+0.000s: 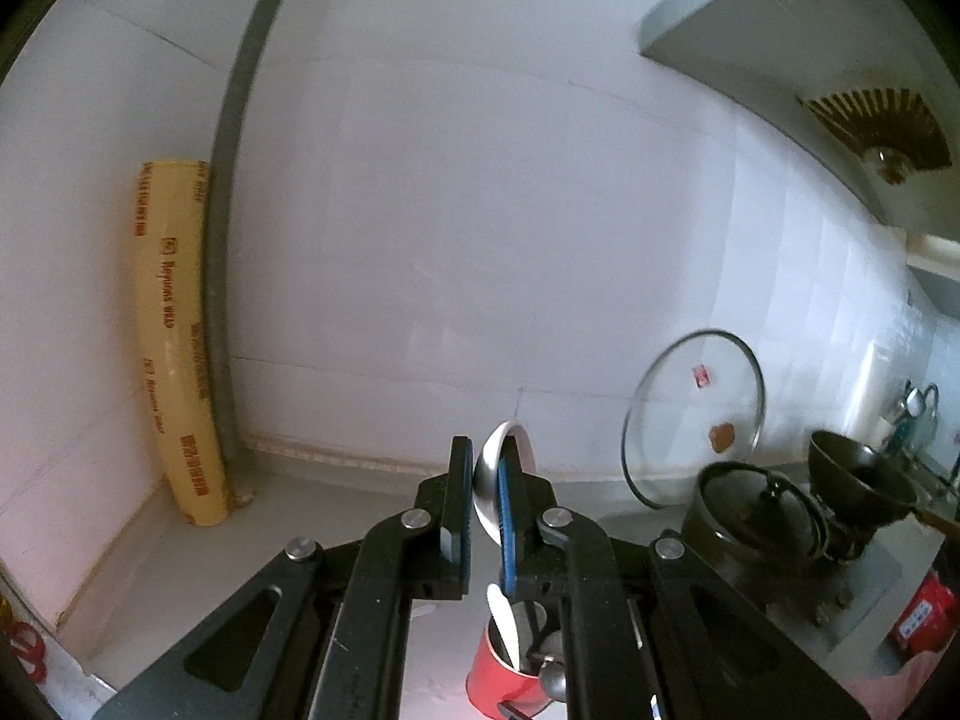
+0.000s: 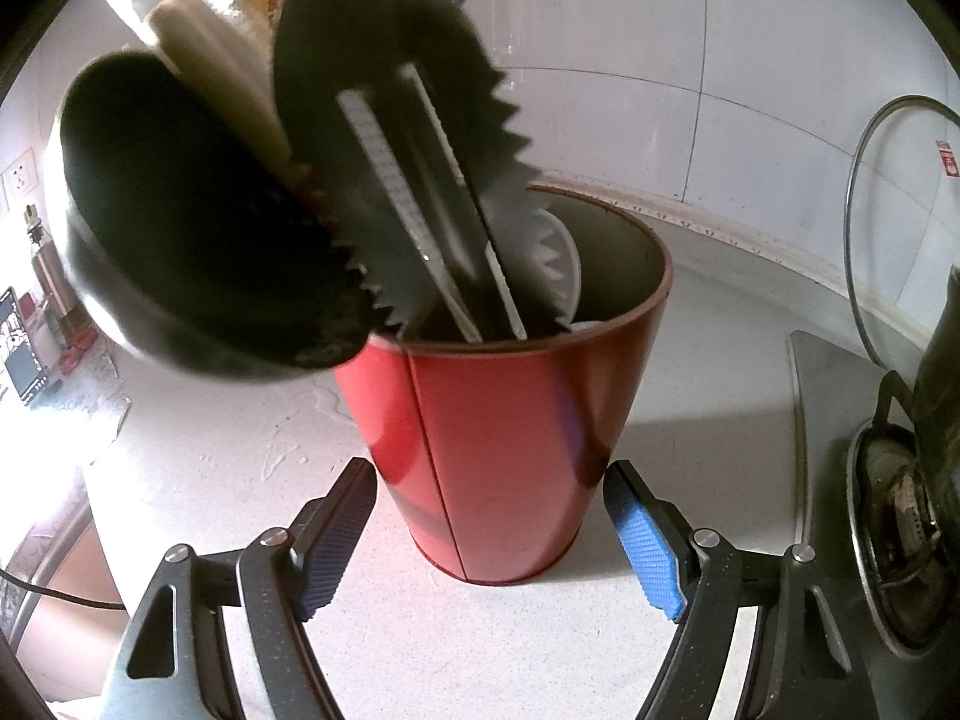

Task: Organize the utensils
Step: 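Lift the white measuring spoon with the left tool and carry it over the red pot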

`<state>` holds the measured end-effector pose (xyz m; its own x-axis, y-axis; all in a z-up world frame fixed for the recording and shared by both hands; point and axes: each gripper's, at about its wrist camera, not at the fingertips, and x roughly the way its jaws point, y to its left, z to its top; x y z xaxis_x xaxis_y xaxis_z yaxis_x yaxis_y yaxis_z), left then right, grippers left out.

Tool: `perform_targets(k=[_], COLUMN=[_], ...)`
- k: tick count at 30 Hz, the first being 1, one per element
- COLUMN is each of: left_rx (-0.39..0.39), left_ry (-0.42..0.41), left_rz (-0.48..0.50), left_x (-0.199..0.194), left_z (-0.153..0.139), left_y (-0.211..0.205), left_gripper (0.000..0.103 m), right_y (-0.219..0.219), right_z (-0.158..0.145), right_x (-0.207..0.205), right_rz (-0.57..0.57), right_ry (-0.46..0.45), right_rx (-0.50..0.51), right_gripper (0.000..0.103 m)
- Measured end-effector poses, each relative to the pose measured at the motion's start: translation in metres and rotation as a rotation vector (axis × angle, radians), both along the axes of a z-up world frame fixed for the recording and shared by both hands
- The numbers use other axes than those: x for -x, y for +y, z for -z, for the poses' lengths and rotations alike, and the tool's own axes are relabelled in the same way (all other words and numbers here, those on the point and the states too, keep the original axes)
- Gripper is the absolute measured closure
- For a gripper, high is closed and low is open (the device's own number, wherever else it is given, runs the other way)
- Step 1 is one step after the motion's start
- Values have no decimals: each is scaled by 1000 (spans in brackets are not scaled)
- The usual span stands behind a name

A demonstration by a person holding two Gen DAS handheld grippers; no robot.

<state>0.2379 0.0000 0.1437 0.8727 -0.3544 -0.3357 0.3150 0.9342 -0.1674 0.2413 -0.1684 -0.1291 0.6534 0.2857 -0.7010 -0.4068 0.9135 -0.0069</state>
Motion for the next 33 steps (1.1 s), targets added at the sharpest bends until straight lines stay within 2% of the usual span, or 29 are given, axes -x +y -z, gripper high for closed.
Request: perform_targets(k=[3,8,14,20,33], left_rx=[-14,-83,-211,-297,-306], left_ry=[18,21,2,15,118], left_rz=[1,-43,-69,-56,55], left_x=[-3,-8,-12,-17,-22], left_z=[6,13,23,35,54], left_y=[-7,-17,-39,-57,-67], left_gripper=[96,96,96,96,95], right_y=[-2,-2,-3,-4,-3], right_z=[0,-1,-1,0,1], right_x=[-1,0,1,3,2], right_rz=[0,1,-1,-1,1], right_ry=[-2,-2,0,2,3], right_rx=[-2,-5,-7,-12,-12], right_gripper=[22,22,22,22,22])
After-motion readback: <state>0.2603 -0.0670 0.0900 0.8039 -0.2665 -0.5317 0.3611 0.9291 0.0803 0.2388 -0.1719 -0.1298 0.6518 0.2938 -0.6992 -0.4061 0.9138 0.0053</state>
